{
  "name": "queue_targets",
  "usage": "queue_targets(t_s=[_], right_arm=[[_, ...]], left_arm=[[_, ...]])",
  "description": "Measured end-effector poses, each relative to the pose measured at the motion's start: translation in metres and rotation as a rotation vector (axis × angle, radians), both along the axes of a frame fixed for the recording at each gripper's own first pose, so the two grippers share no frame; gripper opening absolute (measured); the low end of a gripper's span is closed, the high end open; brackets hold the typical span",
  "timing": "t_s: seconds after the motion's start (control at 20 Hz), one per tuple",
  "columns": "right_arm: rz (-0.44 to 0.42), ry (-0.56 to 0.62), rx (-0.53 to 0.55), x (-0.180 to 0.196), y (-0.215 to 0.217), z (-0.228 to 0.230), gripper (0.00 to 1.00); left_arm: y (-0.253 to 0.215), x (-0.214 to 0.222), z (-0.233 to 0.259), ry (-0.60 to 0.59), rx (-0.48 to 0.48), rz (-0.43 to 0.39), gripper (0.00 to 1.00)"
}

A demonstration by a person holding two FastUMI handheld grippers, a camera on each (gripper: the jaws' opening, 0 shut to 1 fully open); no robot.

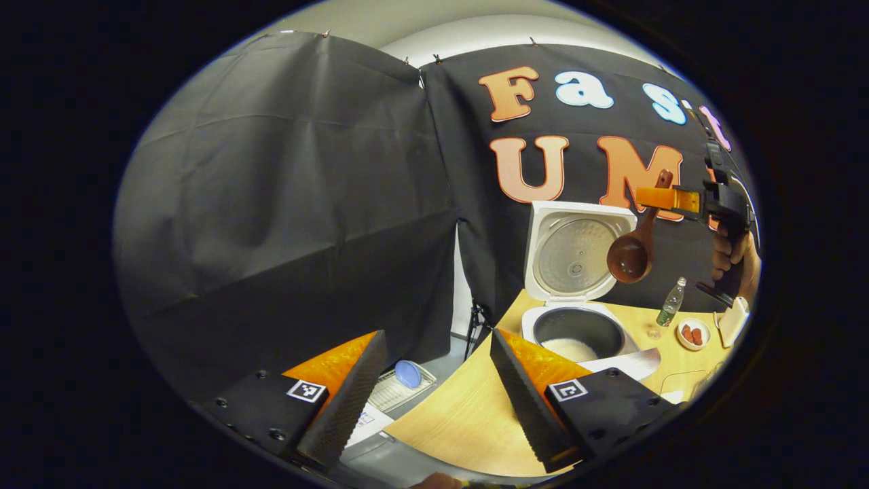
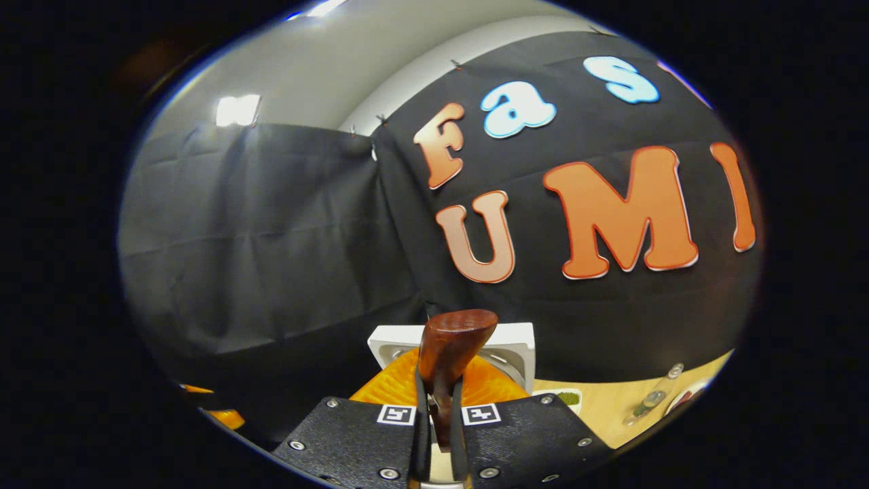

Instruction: Close the left gripper, press the button to open the rice cooker; take a wooden spoon from the chopstick holder with the right hand, scoop a spoonful of rice and pour it into the rice cooker, then put the wooden spoon back into the chopstick holder.

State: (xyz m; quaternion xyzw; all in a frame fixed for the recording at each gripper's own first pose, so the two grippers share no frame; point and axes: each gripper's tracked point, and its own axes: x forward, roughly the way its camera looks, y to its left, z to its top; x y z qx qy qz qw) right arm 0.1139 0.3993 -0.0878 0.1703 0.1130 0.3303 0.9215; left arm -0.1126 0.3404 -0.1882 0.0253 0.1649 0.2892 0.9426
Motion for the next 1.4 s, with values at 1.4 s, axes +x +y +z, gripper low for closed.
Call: queue_targets(t_s=[1.4], right_arm=[[-0.668, 0.377, -0.054, -0.131, -0.479, -0.197, 0.12]], left_arm=[[-0.254, 0.084, -0.007, 0.054, -0.057, -0.233, 1.00]])
